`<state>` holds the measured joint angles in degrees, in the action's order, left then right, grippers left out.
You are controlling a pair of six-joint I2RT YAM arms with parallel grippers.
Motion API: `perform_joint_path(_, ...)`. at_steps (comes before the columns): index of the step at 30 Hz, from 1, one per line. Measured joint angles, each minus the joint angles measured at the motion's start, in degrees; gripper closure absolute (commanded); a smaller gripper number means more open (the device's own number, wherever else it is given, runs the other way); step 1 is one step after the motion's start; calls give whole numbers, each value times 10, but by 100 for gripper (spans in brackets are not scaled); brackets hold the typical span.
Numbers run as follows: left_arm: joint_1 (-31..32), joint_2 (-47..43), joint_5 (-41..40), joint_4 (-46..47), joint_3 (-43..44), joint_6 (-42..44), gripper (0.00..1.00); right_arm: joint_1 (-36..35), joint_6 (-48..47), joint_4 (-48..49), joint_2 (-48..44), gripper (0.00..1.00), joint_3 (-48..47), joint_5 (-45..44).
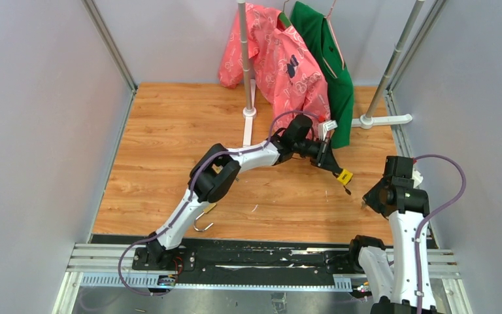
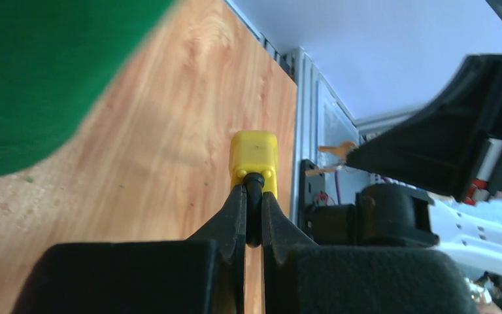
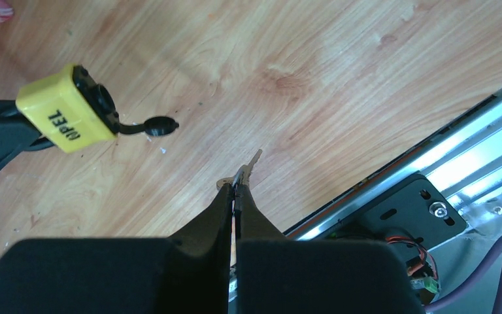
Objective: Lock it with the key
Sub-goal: Place the key at the center of the board.
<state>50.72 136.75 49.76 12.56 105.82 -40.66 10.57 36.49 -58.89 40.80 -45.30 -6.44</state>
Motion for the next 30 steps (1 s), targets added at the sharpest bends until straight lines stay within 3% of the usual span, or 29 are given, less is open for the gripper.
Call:
perform_joint_path(10,11,107,-46,52,54,-65,100,0,38,38,2,100,65,-10)
perform_joint_path(19,20,118,-68,72,54,-91,100,1,88,78,8,100,129,-6)
perform_joint_path(22,20,119,-70,73,54,-93,100,1,93,88,13,95,141,-7)
perform_joint_path(24,20,119,-70,77,51,-95,91,1,96,92,15,89,148,-7)
perform_joint_path(28,20,119,-72,84,39,-99,73,1,104,107,17,87,154,-11)
perform_joint_path(30,20,119,-74,84,31,-101,62,1,104,114,22,78,157,-16)
